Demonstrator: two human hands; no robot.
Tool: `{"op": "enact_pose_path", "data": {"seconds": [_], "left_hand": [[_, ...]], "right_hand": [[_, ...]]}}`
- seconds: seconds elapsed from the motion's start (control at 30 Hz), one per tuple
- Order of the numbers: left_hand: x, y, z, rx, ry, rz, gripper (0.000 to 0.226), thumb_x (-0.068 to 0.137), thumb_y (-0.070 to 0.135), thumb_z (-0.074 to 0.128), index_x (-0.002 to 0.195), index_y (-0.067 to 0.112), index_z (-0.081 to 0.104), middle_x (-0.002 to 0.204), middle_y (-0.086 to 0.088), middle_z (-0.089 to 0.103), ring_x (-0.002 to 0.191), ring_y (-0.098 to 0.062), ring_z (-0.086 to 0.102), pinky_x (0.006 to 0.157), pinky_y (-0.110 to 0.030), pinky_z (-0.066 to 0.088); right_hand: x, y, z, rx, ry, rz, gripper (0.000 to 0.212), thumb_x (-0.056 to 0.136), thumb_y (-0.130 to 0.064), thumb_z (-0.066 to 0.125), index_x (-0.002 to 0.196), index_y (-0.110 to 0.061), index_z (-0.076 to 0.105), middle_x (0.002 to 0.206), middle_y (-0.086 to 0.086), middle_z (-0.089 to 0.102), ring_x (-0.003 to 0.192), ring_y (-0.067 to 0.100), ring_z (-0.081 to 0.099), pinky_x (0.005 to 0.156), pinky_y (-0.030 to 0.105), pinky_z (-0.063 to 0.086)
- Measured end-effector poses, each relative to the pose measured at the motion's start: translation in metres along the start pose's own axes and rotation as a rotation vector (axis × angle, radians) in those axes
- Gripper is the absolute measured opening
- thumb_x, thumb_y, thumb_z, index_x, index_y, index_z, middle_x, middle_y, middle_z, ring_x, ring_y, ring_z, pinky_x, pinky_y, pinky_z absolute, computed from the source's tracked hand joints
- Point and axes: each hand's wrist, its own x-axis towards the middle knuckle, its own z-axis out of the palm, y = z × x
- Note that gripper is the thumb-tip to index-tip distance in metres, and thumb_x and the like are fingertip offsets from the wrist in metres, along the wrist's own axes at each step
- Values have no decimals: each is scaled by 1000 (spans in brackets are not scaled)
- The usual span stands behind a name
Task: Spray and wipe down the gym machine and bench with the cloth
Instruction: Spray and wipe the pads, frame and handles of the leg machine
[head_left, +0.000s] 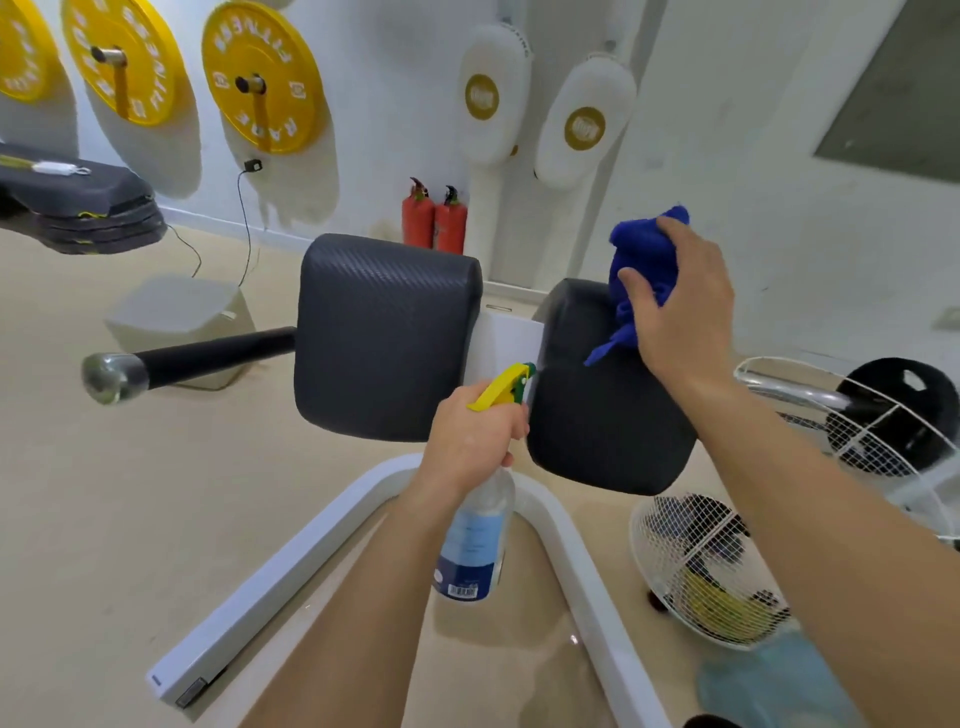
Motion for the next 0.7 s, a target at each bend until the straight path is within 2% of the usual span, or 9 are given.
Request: {"op": "enact_pose_path", "data": {"seconds": [0.07, 0.13, 0.23, 0.3, 0.37, 0.47, 0.57, 0.63, 0.7], "left_hand": [[-2, -4, -3, -23, 0, 2, 22, 73, 8, 59, 88, -5, 68, 94, -19, 72, 61, -21, 57, 57, -26, 52], [-2, -9, -9, -56, 3, 21, 18, 77, 1, 57, 85, 2, 73, 92, -13, 74, 68, -22, 60, 61, -30, 54], [-3, -14, -19, -81, 18, 82, 26, 77, -2, 54, 86, 11, 75, 95, -9, 75, 71, -20, 62, 60, -31, 57], [-4, -16, -25, -86, 33, 102, 27, 79, -3, 54, 89, 13, 74, 97, -6, 75, 69, -16, 61, 61, -30, 57], [-5, -15, -29, -98, 48, 116, 29, 80, -4, 54, 89, 13, 74, 97, -4, 75, 67, -14, 60, 62, -31, 58], [-8, -17, -33, -106, 67, 116, 31, 79, -5, 53, 81, 19, 73, 88, 1, 75, 57, -11, 58, 59, -29, 56], [-10, -22, -34, -120, 102, 113, 31, 79, -8, 54, 71, 19, 68, 75, 1, 69, 54, -14, 54, 54, -29, 53], [-12, -25, -34, -125, 129, 109, 22, 81, -8, 54, 81, 8, 69, 83, -6, 72, 56, -13, 54, 54, -28, 53], [-14, -28, -35, -99, 158, 114, 24, 84, -7, 53, 88, 8, 71, 88, -3, 74, 60, -11, 58, 56, -26, 55]], "right_hand": [[3, -8, 2, 53, -11, -25, 56, 96, -25, 64, 146, -19, 40, 142, 3, 49, 124, 8, 46, 103, 10, 30], [8, -16, 13, 23, -91, -106, 51, 97, -24, 62, 144, -19, 42, 140, 4, 51, 122, 10, 47, 106, 23, 36], [11, -25, 35, -299, -221, -346, 39, 98, -32, 50, 134, -18, 55, 125, 7, 62, 109, 27, 57, 96, 40, 42], [4, -27, 43, -464, -263, -439, 36, 95, -40, 47, 123, -21, 58, 113, 4, 62, 98, 26, 57, 88, 39, 43], [-6, -28, 45, -500, -282, -529, 30, 97, -40, 49, 116, -19, 61, 108, 5, 61, 94, 24, 56, 84, 38, 46], [-38, -26, 52, -607, -359, -776, 19, 95, -31, 58, 103, -16, 67, 96, 8, 64, 89, 28, 59, 95, 43, 45], [-73, -28, 65, -746, -532, -842, 13, 86, -25, 69, 96, -17, 66, 87, 6, 64, 84, 29, 60, 96, 45, 43], [-86, -38, 68, -821, -655, -861, 13, 87, -23, 67, 98, -15, 66, 88, 7, 64, 84, 30, 59, 93, 45, 43], [-96, -42, 72, -911, -804, -932, 20, 91, -23, 63, 108, -14, 67, 99, 8, 67, 96, 31, 60, 100, 47, 40]]}}
